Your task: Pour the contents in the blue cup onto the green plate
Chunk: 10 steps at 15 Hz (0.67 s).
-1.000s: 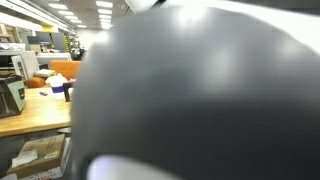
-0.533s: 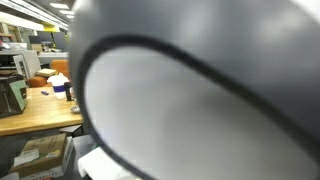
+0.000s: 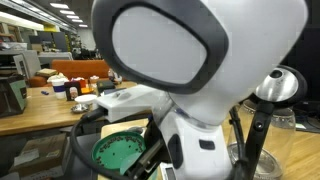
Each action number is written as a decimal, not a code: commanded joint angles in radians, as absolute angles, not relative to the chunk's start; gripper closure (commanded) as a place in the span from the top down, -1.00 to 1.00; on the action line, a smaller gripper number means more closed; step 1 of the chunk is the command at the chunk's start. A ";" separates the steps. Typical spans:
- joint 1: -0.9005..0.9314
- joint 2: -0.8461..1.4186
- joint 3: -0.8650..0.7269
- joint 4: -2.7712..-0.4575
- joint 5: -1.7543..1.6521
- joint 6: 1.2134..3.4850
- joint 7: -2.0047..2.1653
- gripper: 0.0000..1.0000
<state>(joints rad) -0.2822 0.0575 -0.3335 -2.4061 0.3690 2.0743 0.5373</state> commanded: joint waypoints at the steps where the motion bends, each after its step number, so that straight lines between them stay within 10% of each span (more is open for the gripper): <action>1: -0.262 0.017 -0.303 -2.420 0.359 2.103 0.624 0.03; 10: -0.250 0.003 -0.275 -2.410 0.378 2.149 0.709 0.03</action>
<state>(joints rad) -0.2418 0.0023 -0.2822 -2.4119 0.3801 2.1527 0.7082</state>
